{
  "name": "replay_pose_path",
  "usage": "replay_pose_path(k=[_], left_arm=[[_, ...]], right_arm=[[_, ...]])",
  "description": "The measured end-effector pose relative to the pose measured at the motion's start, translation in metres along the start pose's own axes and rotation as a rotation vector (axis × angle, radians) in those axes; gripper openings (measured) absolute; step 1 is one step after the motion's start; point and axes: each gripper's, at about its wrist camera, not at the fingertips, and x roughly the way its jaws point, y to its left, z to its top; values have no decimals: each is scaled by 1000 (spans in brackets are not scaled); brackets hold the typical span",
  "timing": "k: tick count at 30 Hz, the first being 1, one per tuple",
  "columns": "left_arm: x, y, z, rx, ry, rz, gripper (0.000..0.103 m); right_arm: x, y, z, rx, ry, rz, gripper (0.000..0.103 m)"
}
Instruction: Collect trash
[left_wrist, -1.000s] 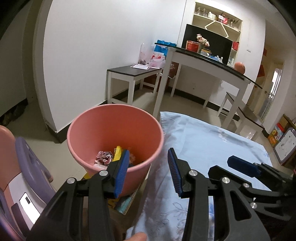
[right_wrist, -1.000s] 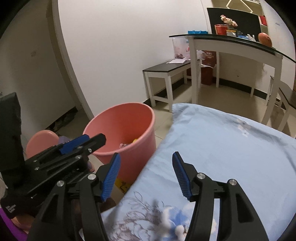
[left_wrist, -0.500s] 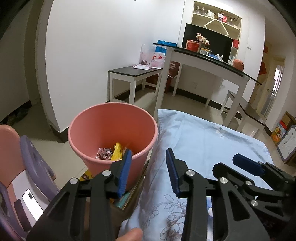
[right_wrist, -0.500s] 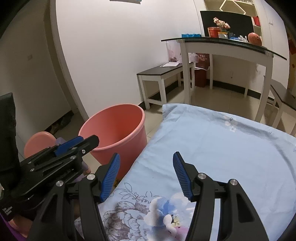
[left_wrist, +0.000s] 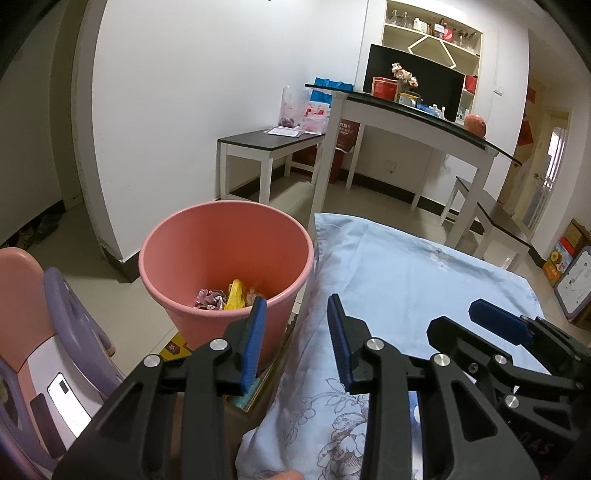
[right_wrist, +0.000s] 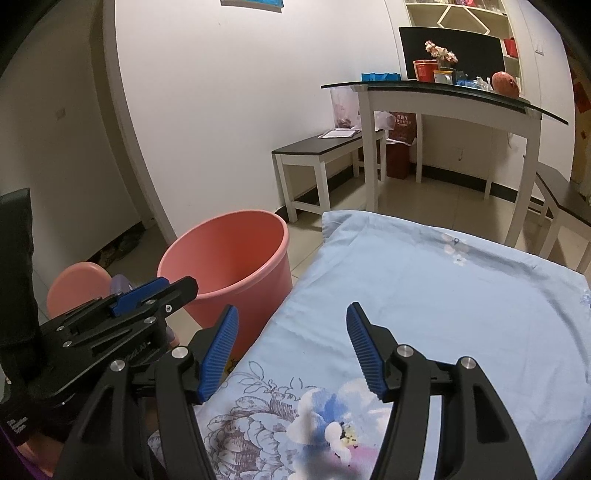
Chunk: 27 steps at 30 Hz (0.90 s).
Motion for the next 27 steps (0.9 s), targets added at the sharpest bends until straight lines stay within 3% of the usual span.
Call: replay_pose_path(k=[27], left_arm=[[-2,1,-4,1,5,0,34]], right_arm=[[2,2,-4,1,8,-3,61]])
